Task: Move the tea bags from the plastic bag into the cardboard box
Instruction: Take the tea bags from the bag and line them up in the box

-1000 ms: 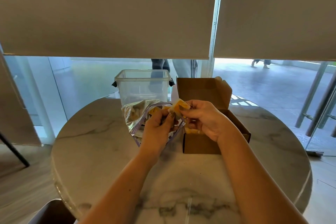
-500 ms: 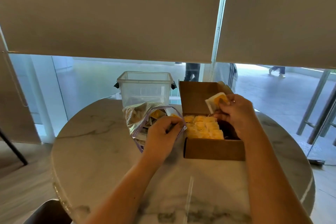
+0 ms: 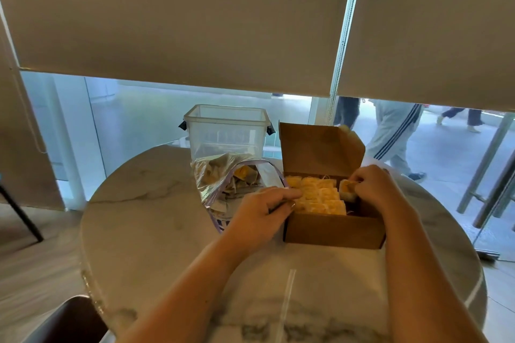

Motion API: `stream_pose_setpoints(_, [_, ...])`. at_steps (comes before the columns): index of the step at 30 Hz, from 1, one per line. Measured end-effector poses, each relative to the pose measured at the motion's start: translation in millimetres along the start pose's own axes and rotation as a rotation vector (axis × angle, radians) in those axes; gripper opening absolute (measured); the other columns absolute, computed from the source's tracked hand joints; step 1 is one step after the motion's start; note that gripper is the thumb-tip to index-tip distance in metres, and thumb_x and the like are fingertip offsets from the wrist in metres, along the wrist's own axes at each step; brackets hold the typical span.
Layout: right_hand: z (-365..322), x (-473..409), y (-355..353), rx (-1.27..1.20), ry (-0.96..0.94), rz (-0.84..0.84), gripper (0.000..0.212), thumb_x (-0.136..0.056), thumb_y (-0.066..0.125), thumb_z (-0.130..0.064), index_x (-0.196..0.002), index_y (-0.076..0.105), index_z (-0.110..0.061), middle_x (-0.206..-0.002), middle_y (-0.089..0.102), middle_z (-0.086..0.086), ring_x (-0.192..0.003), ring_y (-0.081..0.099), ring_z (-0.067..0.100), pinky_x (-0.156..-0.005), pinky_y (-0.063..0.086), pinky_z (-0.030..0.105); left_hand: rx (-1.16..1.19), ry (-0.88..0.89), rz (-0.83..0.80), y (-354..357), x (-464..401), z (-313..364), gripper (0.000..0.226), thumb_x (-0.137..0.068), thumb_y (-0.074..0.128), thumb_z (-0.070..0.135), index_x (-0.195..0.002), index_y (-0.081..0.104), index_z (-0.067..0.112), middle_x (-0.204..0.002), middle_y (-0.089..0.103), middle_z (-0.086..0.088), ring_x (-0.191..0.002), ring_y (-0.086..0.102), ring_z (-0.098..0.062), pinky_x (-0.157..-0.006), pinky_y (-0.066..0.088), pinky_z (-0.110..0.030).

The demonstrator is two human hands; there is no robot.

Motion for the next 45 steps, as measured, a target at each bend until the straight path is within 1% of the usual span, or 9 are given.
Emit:
stream_pose_setpoints(3, [-2,-5,2,0.052,0.005,-0.033,0.02,-0.092,0.057,-0.02,-0.103,0.068,-0.009,-0.113,0.059,0.015,-0.112,0.047,0.029,-0.094,0.04,0.036,0.011,-0.013,-0.007,0,1,0,0.027,-0.092,0.056,0.016,-0.115,0.064,0.028,-0.109,0.063,0.013,-0.106,0.057,-0.002,-0.097,0.048,-0.027])
stream_pose_setpoints(11, [-1,-13,-1,0.245,0.018,-0.074,0.016,-0.09,0.059,-0.018,-0.099,0.072,-0.015,-0.113,0.061,0.01,-0.116,0.043,0.031,-0.095,0.04,0.036,0.012,-0.064,-0.027,-2,1,1,0.023,-0.092,0.056,0.017,-0.108,0.066,0.03,-0.105,0.061,0.019,-0.106,0.057,-0.003,-0.097,0.046,-0.024])
stream_pose_setpoints(15, [-2,-15,4,0.237,-0.006,-0.072,0.01,-0.084,0.065,-0.012,-0.087,0.074,-0.015,-0.104,0.068,0.012,-0.101,0.058,0.03,-0.09,0.048,0.038,0.061,-0.077,-0.021,-3,2,1,0.024,-0.091,0.057,0.015,-0.102,0.065,0.035,-0.098,0.06,0.024,-0.103,0.058,-0.001,-0.095,0.047,-0.022])
stream_pose_setpoints(17, [-4,-13,4,0.25,-0.004,-0.016,0.011,-0.085,0.064,-0.011,-0.089,0.073,-0.015,-0.101,0.069,0.01,-0.094,0.062,0.026,-0.082,0.049,0.033,0.059,-0.074,-0.023,-2,2,1,0.024,-0.091,0.057,0.015,-0.103,0.065,0.033,-0.101,0.061,0.021,-0.105,0.058,-0.004,-0.095,0.047,-0.022])
stream_pose_setpoints(22, [-7,-11,3,0.348,0.029,0.069,0.017,-0.091,0.058,-0.015,-0.102,0.069,-0.019,-0.106,0.067,0.007,-0.097,0.062,0.025,-0.071,0.042,0.027,0.072,-0.084,-0.01,-2,1,0,0.023,-0.091,0.057,0.014,-0.103,0.067,0.03,-0.103,0.064,0.015,-0.104,0.059,-0.006,-0.095,0.049,-0.025])
stream_pose_setpoints(27, [-9,-9,0,0.385,0.049,0.14,0.02,-0.094,0.054,-0.019,-0.11,0.064,-0.017,-0.11,0.065,0.009,-0.101,0.062,0.026,-0.077,0.048,0.03,0.072,-0.074,-0.004,-2,1,0,0.028,-0.091,0.058,0.014,-0.093,0.062,0.042,-0.101,0.063,0.019,-0.103,0.06,-0.005,-0.094,0.05,-0.027])
stream_pose_setpoints(33, [-9,-5,2,0.401,0.069,0.166,0.025,-0.097,0.047,-0.017,-0.121,0.053,-0.01,-0.117,0.061,0.012,-0.108,0.06,0.027,-0.084,0.049,0.033,0.077,-0.069,0.011,-3,1,1,0.029,-0.09,0.059,0.016,-0.092,0.062,0.045,-0.103,0.065,0.017,-0.102,0.06,-0.003,-0.094,0.05,-0.027])
stream_pose_setpoints(39, [-5,-5,0,0.364,0.071,0.188,0.019,-0.094,0.053,-0.017,-0.11,0.06,-0.011,-0.105,0.066,0.01,-0.096,0.064,0.027,-0.071,0.048,0.03,0.073,-0.067,0.012,-2,0,-1,0.028,-0.09,0.059,0.015,-0.094,0.063,0.043,-0.104,0.065,0.016,-0.103,0.06,-0.006,-0.094,0.05,-0.028])
stream_pose_setpoints(45, [-1,-2,-4,0.274,0.069,0.136,0.019,-0.092,0.055,-0.014,-0.108,0.065,-0.014,-0.108,0.065,0.011,-0.099,0.061,0.029,-0.076,0.047,0.033,0.104,-0.093,0.01,-2,1,-1,0.026,-0.091,0.058,0.015,-0.098,0.063,0.04,-0.103,0.064,0.017,-0.098,0.061,0.0,-0.088,0.049,-0.016])
Point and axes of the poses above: each hand's wrist, its own x-axis away from the middle knuckle, its own y-axis out of the palm, z = x × y, the point moved 6 cm from there along -x, towards the middle knuckle
